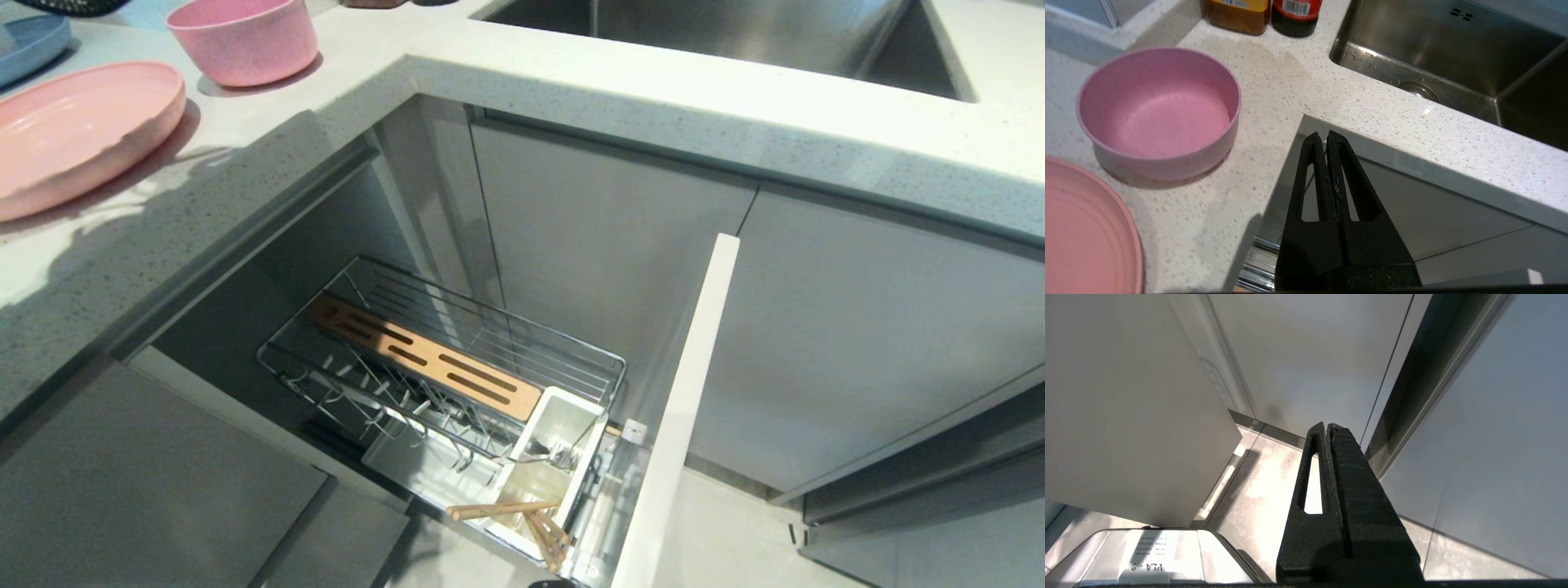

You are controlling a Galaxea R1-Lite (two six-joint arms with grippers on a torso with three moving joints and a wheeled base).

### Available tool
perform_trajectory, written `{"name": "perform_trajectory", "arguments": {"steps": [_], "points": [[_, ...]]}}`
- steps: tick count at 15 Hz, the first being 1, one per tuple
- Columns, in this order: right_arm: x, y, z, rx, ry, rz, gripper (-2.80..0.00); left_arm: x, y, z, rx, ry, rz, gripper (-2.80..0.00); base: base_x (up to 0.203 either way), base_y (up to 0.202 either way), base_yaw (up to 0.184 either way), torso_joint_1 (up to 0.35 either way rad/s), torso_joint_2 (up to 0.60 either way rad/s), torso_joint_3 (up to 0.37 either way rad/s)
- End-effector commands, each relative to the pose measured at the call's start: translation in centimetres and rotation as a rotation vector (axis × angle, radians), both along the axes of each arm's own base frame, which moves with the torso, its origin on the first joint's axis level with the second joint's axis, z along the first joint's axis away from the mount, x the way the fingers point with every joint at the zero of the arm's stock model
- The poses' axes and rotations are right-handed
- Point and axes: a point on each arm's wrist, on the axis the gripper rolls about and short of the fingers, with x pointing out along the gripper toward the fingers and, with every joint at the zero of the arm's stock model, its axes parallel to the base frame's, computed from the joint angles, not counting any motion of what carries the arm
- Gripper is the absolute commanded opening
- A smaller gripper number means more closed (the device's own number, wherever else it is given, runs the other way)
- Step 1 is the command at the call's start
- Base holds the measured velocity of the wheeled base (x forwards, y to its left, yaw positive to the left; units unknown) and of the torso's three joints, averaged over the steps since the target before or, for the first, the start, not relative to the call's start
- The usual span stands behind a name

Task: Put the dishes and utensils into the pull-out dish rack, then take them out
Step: Pick up the bowl and place it in the cupboard

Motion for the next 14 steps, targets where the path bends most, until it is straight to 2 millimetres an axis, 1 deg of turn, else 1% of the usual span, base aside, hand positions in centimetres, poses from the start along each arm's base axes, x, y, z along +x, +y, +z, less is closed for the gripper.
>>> {"name": "perform_trajectory", "arguments": {"steps": [1,3,5,7,10,14], "points": [[0.0,0.0,0.0,0.001,0.001,0.000,-2.80,0.5,0.9,0.1,0.032,-0.015,0.002,-2.80,0.000,0.000,0.000,0.000,0.00,0.000],[0.0,0.0,0.0,0.000,0.000,0.001,-2.80,1.3,2.5,0.2,0.081,-0.031,0.028,-2.80,0.000,0.000,0.000,0.000,0.00,0.000],[0.0,0.0,0.0,0.001,0.002,0.001,-2.80,1.7,3.8,0.4,0.121,-0.050,0.024,-2.80,0.000,0.000,0.000,0.000,0.00,0.000],[0.0,0.0,0.0,0.000,0.002,0.001,-2.80,2.0,4.7,0.4,0.168,-0.059,0.050,-2.80,0.000,0.000,0.000,0.000,0.00,0.000],[0.0,0.0,0.0,-0.001,0.000,0.001,-2.80,3.3,4.5,0.0,0.226,-0.049,0.063,-2.80,0.000,0.000,0.000,0.000,0.00,0.000],[0.0,0.0,0.0,0.000,0.002,0.001,-2.80,4.6,4.8,-0.5,0.296,-0.037,0.092,-2.80,0.000,0.000,0.000,0.000,0.00,0.000]]}}
